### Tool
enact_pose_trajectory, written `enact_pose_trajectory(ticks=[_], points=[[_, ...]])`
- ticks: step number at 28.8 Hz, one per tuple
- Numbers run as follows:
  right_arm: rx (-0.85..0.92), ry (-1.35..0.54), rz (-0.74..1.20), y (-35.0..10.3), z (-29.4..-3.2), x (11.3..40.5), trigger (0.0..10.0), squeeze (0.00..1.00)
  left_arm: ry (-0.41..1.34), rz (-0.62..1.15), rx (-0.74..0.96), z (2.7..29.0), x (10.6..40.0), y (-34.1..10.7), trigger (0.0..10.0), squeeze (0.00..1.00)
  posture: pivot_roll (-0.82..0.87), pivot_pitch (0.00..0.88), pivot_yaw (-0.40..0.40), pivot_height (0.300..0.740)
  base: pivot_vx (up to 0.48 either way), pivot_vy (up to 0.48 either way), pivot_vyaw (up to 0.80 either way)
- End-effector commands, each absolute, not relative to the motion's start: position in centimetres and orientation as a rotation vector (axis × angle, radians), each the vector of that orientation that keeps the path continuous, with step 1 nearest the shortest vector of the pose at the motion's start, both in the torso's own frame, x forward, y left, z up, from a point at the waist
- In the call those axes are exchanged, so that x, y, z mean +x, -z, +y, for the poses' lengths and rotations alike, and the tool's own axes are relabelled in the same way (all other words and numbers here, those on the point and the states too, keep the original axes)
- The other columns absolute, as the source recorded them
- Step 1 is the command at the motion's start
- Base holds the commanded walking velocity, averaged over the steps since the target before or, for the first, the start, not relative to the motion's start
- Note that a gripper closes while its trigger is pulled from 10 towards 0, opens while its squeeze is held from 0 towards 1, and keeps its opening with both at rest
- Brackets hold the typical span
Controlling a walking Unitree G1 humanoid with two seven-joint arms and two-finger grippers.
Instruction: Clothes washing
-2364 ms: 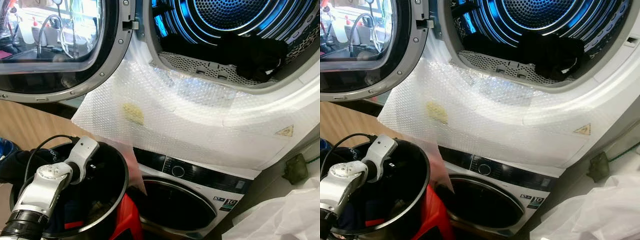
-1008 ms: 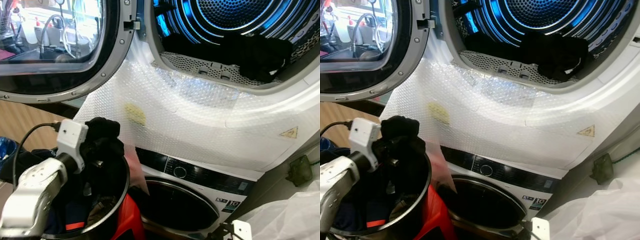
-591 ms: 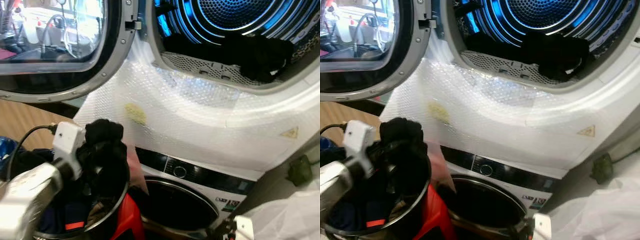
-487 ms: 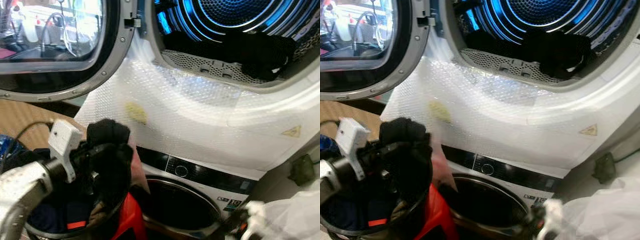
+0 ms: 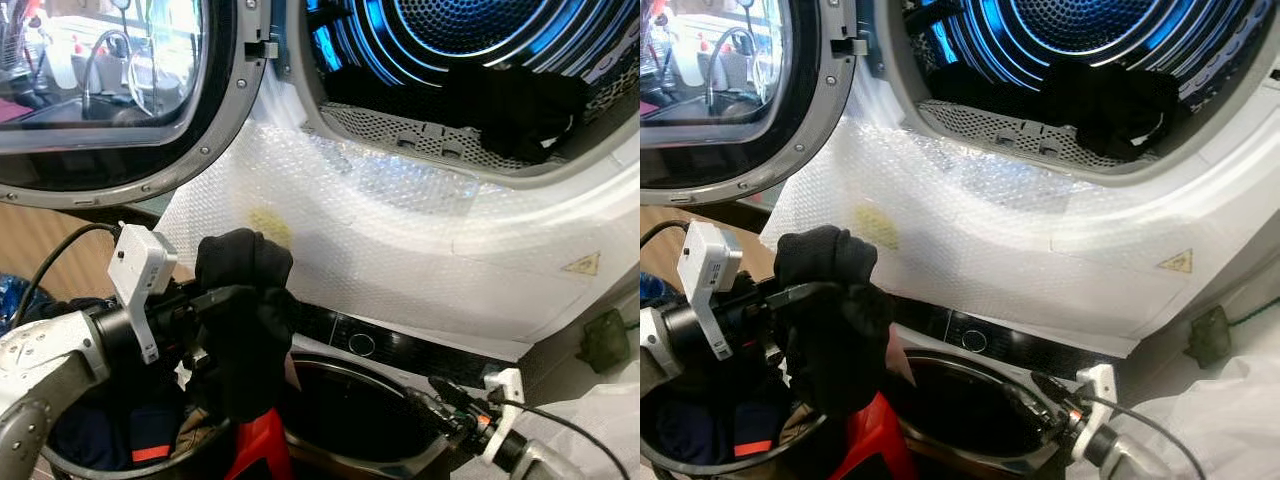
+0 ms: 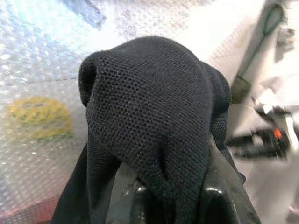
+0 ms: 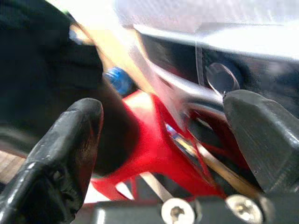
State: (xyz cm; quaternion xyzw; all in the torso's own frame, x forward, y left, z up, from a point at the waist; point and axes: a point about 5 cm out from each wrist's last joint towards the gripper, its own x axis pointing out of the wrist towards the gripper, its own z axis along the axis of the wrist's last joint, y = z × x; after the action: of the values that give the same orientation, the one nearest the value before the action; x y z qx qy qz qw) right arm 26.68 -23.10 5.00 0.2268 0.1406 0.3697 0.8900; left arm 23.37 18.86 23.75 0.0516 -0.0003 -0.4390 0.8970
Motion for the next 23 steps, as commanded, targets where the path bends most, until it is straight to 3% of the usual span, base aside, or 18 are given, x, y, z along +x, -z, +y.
enact_pose_trajectory(ticks=[1, 8, 12, 14, 17, 21, 23], points=[[0.481, -0.897, 0.225, -7.4, -22.9, 27.0, 10.0, 1.0, 0.991, 0.013, 0.11, 18.4, 23.1, -23.8, 0.0, 0.0, 0.0, 0.094, -0.069, 0.74, 0.0, 0.0, 0.0], [0.375, -1.329, 0.131, -11.9, -18.4, 26.3, 10.0, 1.0, 1.089, 0.029, 0.087, 17.5, 24.1, -23.2, 0.0, 0.0, -0.01, 0.076, -0.068, 0.74, 0.0, 0.0, 0.0], [0.37, -1.406, 0.099, -12.8, -16.8, 26.2, 10.0, 1.0, 1.117, 0.0, 0.061, 17.1, 24.6, -23.7, 0.0, 0.0, 0.0, 0.063, -0.069, 0.74, 0.0, 0.0, 0.0], [0.371, -1.361, 0.069, -12.9, -15.8, 27.1, 10.0, 1.0, 1.155, -0.017, 0.045, 16.6, 24.8, -24.1, 0.0, 0.0, 0.01, 0.059, -0.068, 0.74, 0.0, 0.0, 0.0], [0.399, -1.121, -0.065, -13.8, -14.3, 30.1, 10.0, 1.0, 1.229, -0.038, 0.02, 15.2, 25.4, -24.3, 0.0, 0.0, 0.01, 0.051, -0.066, 0.74, 0.0, 0.0, 0.0], [0.438, -0.925, -0.121, -14.6, -14.3, 31.6, 10.0, 1.0, 1.277, -0.059, -0.019, 13.7, 25.6, -24.4, 0.0, 0.0, 0.02, 0.045, -0.058, 0.74, 0.0, 0.0, 0.0], [0.436, -0.927, -0.139, -14.7, -14.3, 31.4, 10.0, 1.0, 1.29, -0.066, -0.023, 13.4, 25.6, -24.5, 0.0, 0.0, 0.02, 0.045, -0.055, 0.74, 0.0, 0.0, 0.0]])
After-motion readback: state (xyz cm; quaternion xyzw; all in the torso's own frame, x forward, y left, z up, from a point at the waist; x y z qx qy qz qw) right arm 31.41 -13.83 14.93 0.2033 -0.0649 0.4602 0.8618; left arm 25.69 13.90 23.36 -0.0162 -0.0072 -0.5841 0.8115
